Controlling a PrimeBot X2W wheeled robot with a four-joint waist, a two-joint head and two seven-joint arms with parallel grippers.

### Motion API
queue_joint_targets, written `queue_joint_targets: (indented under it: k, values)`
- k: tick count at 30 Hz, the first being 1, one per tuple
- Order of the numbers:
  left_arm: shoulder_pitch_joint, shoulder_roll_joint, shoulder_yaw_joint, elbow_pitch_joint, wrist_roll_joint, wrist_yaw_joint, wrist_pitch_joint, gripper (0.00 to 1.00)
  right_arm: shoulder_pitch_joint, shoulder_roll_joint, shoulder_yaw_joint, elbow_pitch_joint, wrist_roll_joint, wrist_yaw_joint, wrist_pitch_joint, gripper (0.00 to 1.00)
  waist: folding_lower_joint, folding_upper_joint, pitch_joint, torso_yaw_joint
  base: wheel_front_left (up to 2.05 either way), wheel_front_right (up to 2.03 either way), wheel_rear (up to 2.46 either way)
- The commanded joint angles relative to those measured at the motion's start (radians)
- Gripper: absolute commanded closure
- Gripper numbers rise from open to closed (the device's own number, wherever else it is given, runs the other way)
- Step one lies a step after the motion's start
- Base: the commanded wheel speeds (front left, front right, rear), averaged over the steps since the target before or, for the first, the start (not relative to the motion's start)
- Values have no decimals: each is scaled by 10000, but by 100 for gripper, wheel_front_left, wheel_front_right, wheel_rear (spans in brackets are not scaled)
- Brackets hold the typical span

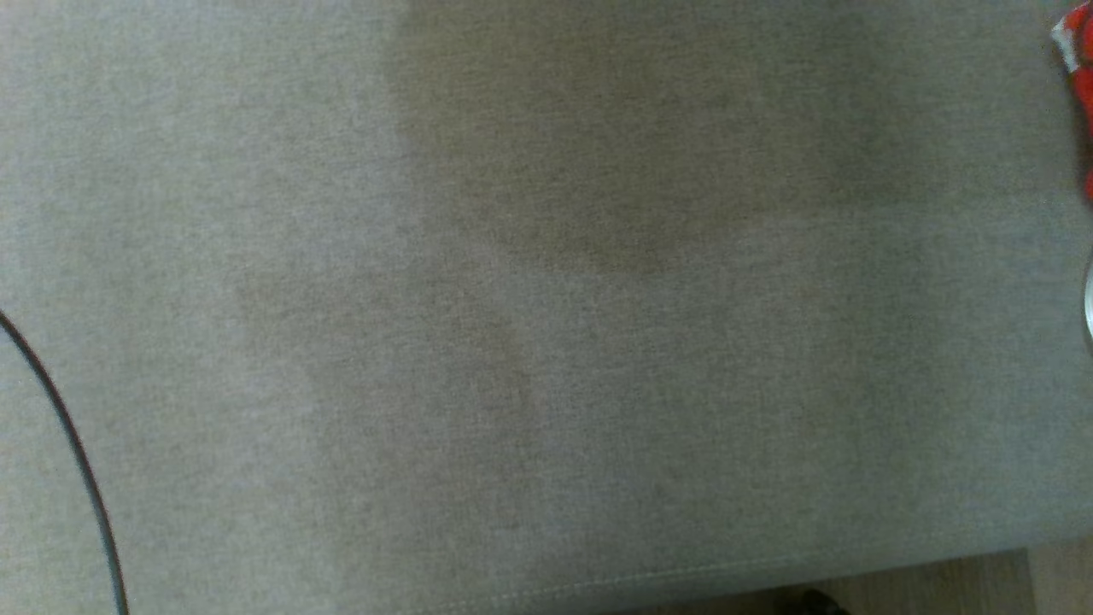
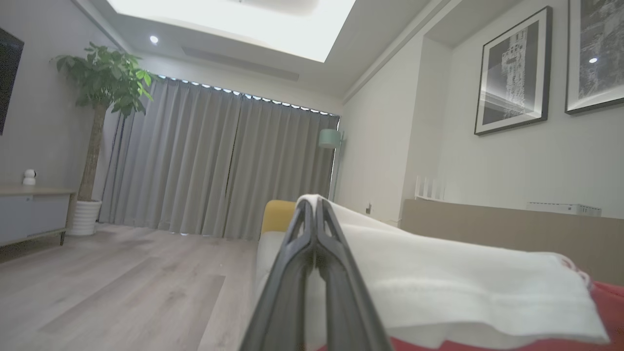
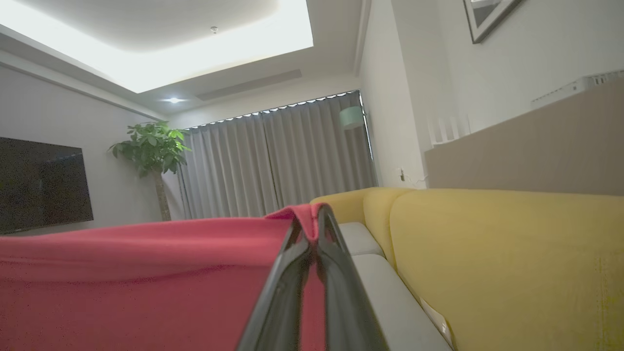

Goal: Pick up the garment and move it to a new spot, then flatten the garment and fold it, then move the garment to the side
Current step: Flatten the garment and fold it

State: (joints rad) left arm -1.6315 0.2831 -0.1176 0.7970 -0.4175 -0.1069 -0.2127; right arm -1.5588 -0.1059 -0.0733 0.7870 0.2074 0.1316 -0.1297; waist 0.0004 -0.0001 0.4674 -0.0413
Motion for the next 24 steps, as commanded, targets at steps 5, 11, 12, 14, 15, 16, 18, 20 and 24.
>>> queue_joint_targets:
  k: [5,11,12,14,15,16,18,20,24]
  values:
    - [293,22,-240,585,-315,-193,-423,100,8,44,-136,1422,467,-9,-748,100,-4,1,23,323,0,0,0]
    - [2555,-274,-839,362,-933,-232,-484,100,1613,-222,228,2481,1234,-9,-747,100,-4,1,-310,668,0,0,0]
    - [3035,-258,-973,197,-1062,-233,-485,100,1944,-280,332,2607,1357,-9,-683,100,-4,1,-394,720,0,0,0]
    - [4037,-153,-1359,-90,-1256,-234,-486,100,2619,-370,664,2813,1584,-9,-440,100,-4,1,-583,800,0,0,0]
    - [4519,-67,-1533,-226,-1343,-235,-487,100,2949,-414,820,2887,1718,-9,-301,100,-4,1,-686,831,0,0,0]
    - [4519,-67,-1533,-226,-1343,-235,-487,100,2949,-414,820,2887,1718,-9,-301,100,-4,1,-686,831,0,0,0]
    - [5459,111,-1907,-467,-1521,-235,-488,100,3616,-496,1151,2992,1995,-9,10,100,-4,1,-919,883,0,0,0]
    - [6312,287,-2239,-712,-1724,-236,-488,100,4260,-576,1559,2978,2249,-9,350,100,-4,1,-1171,936,0,0,0]
    - [7842,707,-2938,-1147,-2074,-236,-489,100,5464,-812,2473,2676,2813,-9,1101,100,-4,1,-1748,973,0,0,0]
